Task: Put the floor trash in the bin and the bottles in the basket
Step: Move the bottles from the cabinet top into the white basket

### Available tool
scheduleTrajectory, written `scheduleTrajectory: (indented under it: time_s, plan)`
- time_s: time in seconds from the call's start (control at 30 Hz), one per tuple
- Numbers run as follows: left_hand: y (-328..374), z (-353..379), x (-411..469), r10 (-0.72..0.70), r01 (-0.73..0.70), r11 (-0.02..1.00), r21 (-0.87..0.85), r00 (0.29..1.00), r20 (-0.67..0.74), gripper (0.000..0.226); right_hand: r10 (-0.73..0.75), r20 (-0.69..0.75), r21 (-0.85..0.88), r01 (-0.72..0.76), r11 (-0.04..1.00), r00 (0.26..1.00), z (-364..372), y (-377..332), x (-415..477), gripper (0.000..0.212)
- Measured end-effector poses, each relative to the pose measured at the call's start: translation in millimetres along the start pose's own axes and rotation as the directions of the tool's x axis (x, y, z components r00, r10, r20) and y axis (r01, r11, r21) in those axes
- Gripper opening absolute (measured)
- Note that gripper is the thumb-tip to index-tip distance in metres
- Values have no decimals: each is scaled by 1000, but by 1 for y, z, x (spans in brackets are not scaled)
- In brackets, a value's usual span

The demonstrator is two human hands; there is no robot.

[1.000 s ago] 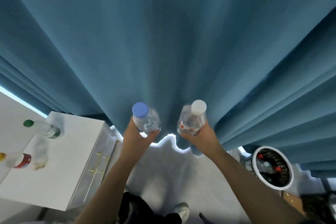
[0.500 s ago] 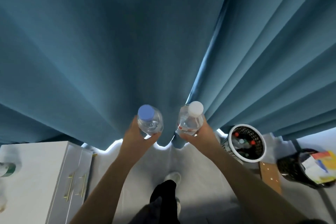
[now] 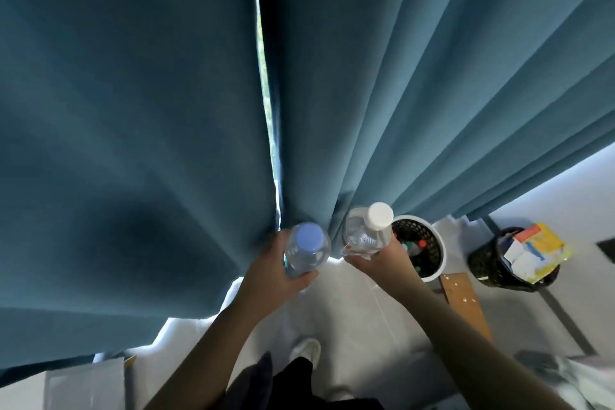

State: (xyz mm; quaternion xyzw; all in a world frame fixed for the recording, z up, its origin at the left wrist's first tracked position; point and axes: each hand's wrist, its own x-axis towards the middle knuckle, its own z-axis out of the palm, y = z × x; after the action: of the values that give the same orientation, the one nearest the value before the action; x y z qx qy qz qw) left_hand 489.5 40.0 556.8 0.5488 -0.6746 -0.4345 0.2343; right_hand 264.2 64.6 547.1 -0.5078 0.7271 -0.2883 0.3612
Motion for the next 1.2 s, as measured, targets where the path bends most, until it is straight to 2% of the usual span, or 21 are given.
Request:
scheduleTrajectory:
  time_s: [0.17, 0.37, 0.47, 0.53, 0.63, 0.8, 0.93, 1.07, 1.2]
  plan:
    - [24, 25, 23, 30, -32, 999, 36, 997, 65, 56, 64, -54, -3, -64, 998, 996, -27, 19, 5, 69]
    - [48, 75, 45, 52, -57, 994, 91, 997, 54, 51, 22, -84, 28, -20, 999, 996, -73, 49, 18, 51]
    - [63, 112, 57, 17, -20, 999, 46, 998, 56, 51, -9, -71, 26, 11, 1000, 997, -109, 72, 29, 40]
    - [76, 141, 62, -10, 10, 1000, 18, 1000, 5, 55, -28, -52, 5, 28, 1000, 998, -136, 94, 37, 33]
    - [112, 182, 65, -59, 56, 998, -34, 996, -72, 59, 18, -18, -33, -19, 999, 1000, -182, 127, 43, 46]
    - [144, 241, 73, -84, 71, 990, -120, 991, -107, 62, 60, -2, -92, -59, 994, 998, -239, 176, 58, 68]
    - [161, 275, 88, -92, 81, 989, -124, 992, -85, 58, 74, 23, -61, -73, 995, 997, -267, 208, 76, 64]
    - [163, 298, 114, -103, 98, 986, -135, 994, -24, 60, 80, 21, -7, -80, 997, 997, -279, 219, 91, 70]
    - [159, 317, 143, -28, 30, 992, -120, 999, 18, 60, 100, 23, 29, -100, 995, 995, -290, 240, 101, 73]
